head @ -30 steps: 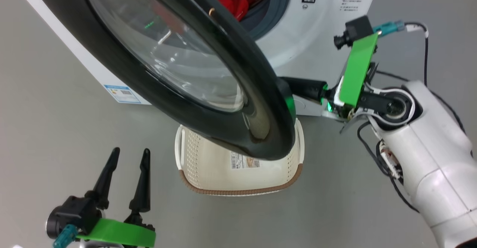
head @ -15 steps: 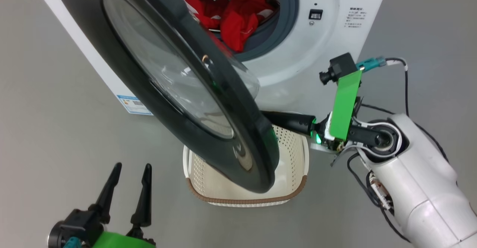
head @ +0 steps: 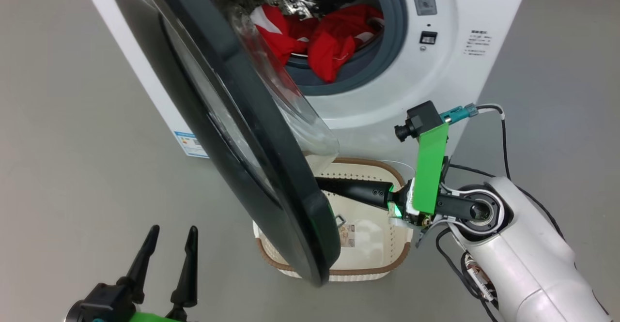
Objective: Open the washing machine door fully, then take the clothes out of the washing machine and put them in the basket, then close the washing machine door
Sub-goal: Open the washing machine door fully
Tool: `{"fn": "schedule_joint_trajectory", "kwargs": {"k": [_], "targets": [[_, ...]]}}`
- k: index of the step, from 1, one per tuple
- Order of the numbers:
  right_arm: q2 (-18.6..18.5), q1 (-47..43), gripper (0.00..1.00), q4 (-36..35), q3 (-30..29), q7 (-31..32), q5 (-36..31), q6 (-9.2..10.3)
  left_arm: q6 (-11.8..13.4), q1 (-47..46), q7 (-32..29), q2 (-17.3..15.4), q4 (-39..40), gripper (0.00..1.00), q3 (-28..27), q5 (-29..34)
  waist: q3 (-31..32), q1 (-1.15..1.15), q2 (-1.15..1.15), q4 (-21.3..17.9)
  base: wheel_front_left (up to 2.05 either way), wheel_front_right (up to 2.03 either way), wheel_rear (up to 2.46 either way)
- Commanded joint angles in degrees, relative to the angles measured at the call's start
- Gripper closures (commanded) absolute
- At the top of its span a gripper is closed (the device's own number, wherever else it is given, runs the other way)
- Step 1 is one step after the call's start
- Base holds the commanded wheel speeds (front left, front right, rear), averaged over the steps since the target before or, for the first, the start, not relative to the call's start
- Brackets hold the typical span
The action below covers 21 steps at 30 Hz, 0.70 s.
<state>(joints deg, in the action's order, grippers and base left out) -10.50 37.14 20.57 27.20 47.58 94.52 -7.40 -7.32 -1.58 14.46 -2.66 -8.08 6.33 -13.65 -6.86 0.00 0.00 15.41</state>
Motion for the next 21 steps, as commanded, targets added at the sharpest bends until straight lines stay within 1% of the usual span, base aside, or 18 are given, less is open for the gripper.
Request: {"fn": "schedule_joint_trajectory", "kwargs": {"k": [1,21], "targets": [[1.85,-0.84,1.0,-2.35,0.7,0.32,-1.04,-0.09,-0.17,-0.62,0.54,-0.53,1.2,0.0,-1.94,0.55,0.48,0.0,0.0,0.93,0.0,0.0,0.0],[4.34,-3.82,1.0,-5.51,2.23,1.08,-3.53,-0.09,-0.17,-0.28,0.54,-0.28,-0.15,0.0,-3.51,0.33,1.09,0.0,0.0,5.66,0.0,0.0,0.0]]}}
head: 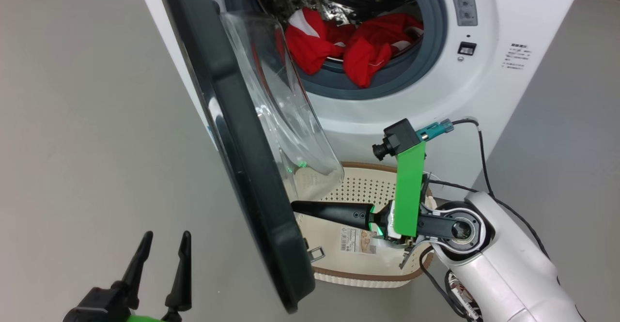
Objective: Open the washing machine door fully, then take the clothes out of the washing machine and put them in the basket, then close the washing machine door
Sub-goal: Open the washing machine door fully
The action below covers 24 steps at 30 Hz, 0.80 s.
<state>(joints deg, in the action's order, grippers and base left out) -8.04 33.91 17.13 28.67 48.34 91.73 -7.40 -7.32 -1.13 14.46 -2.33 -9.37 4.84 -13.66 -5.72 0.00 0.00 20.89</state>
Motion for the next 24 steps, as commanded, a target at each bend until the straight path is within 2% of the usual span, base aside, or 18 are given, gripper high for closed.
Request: {"fn": "schedule_joint_trajectory", "kwargs": {"k": [1,24], "targets": [[1.97,-0.61,1.0,-2.15,0.83,0.33,-0.82,-0.09,-0.17,-0.78,0.54,-0.6,1.0,0.0,-2.13,0.37,-0.05,0.0,0.0,0.45,0.0,0.0,0.0],[3.68,-0.97,1.0,-2.5,2.27,0.7,-0.99,-0.09,-0.16,-0.46,0.54,-0.55,-0.61,0.0,-4.63,-0.08,0.71,0.0,0.0,5.85,0.0,0.0,0.0]]}}
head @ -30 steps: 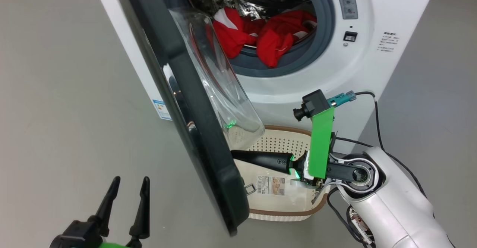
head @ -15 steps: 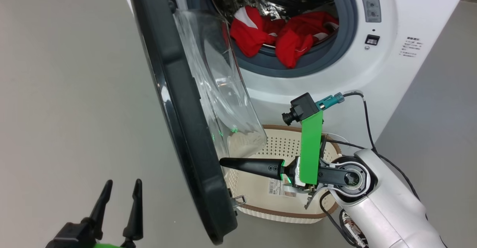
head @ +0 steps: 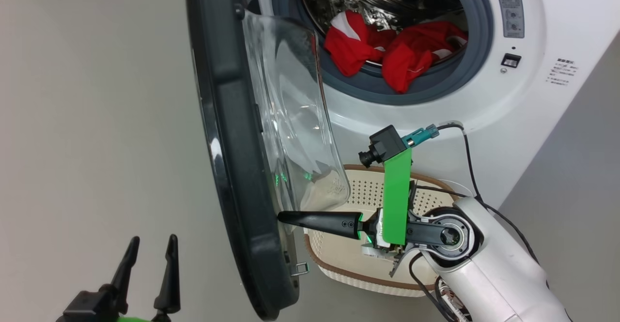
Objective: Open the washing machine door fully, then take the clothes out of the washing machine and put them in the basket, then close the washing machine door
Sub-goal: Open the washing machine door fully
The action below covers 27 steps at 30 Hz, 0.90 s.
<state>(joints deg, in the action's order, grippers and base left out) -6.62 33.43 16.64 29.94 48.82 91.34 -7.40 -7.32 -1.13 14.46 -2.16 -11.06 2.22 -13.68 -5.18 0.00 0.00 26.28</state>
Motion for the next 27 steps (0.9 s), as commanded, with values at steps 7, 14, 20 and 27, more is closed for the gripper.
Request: {"fn": "schedule_joint_trajectory", "kwargs": {"k": [7,14,20,27], "targets": [[2.77,-0.42,1.0,-1.99,1.55,-0.03,-0.61,-0.09,0.11,0.08,0.54,-0.72,1.3,0.0,-3.03,-0.38,0.3,0.0,0.0,1.56,0.0,0.0,0.0],[3.1,-0.04,1.0,-1.92,2.09,-0.28,-0.59,-0.09,0.34,0.24,0.54,-0.72,1.44,0.0,-3.1,-0.57,0.31,0.0,0.0,2.35,0.0,0.0,0.0],[3.32,-0.15,1.0,-1.91,2.54,-0.49,-0.36,-0.09,0.59,0.55,0.54,-0.72,1.52,0.0,-2.9,-0.67,0.59,0.0,0.0,3.05,0.0,0.0,0.0],[3.47,-0.48,1.0,-1.84,2.84,-0.74,-0.19,-0.09,0.67,0.95,0.54,-0.72,1.71,0.0,-2.97,-0.49,0.88,0.0,0.0,3.38,0.0,0.0,0.0]]}}
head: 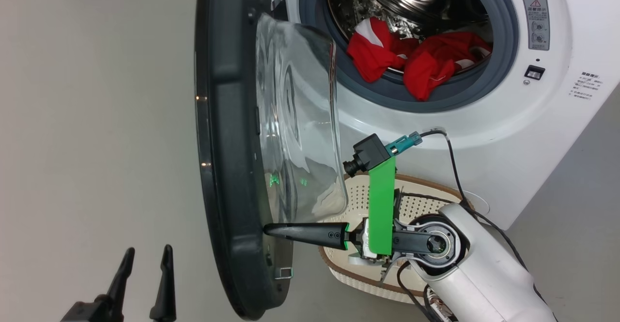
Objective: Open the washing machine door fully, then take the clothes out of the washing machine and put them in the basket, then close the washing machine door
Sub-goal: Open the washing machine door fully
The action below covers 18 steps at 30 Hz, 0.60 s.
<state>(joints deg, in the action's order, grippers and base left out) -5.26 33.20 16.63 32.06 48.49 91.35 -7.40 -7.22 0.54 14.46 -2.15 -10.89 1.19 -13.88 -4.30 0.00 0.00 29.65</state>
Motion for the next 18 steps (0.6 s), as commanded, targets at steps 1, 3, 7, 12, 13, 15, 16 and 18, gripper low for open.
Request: {"fn": "schedule_joint_trajectory", "kwargs": {"k": [1,3,7,12,13,15,16,18], "targets": [[2.13,-0.25,1.0,-1.81,0.76,-0.45,-0.21,-0.09,0.59,-0.68,0.54,-0.73,1.58,0.0,-1.97,-0.28,0.0,0.0,0.0,0.03,0.0,0.0,0.0],[2.16,-0.23,1.0,-1.82,0.86,-0.55,-0.18,-0.09,0.65,-0.62,0.54,-0.73,1.64,0.0,-2.02,-0.27,0.03,0.0,0.0,0.04,0.0,0.0,0.0],[2.22,-0.33,1.0,-1.88,0.96,-0.84,-0.17,-0.09,0.8,-0.48,0.54,-0.73,1.65,0.0,-1.98,-0.29,0.22,0.0,0.0,0.03,0.0,0.0,0.0],[2.25,-0.59,1.0,-1.9,0.93,-1.86,-0.69,-0.09,0.79,-0.33,0.54,-0.73,1.63,0.0,-2.05,-0.29,0.41,0.0,0.0,-0.38,0.0,0.0,0.0],[2.26,-0.69,0.86,-1.93,0.81,-2.29,-0.92,-0.09,0.79,-0.34,0.54,-0.73,1.56,0.0,-2.04,-0.29,0.44,0.0,0.0,-0.5,0.0,0.0,0.0],[2.19,-0.96,0.35,-1.79,0.52,-3.3,-1.52,-0.09,0.78,-0.44,0.54,-0.73,1.4,0.0,-1.96,-0.31,0.44,0.0,0.0,-0.73,0.0,0.0,0.0],[2.03,-1.11,0.17,-1.83,0.45,-3.63,-1.77,-0.09,0.8,-0.54,0.54,-0.73,1.32,0.0,-1.97,-0.33,0.41,0.0,0.0,-0.86,0.0,0.0,0.0],[1.57,-1.52,0.0,-1.85,0.08,-4.75,-2.36,-0.09,0.79,-0.8,0.54,-0.73,1.16,0.0,-2.1,-0.46,0.37,0.0,0.0,-1.08,0.0,0.0,0.0]]}}
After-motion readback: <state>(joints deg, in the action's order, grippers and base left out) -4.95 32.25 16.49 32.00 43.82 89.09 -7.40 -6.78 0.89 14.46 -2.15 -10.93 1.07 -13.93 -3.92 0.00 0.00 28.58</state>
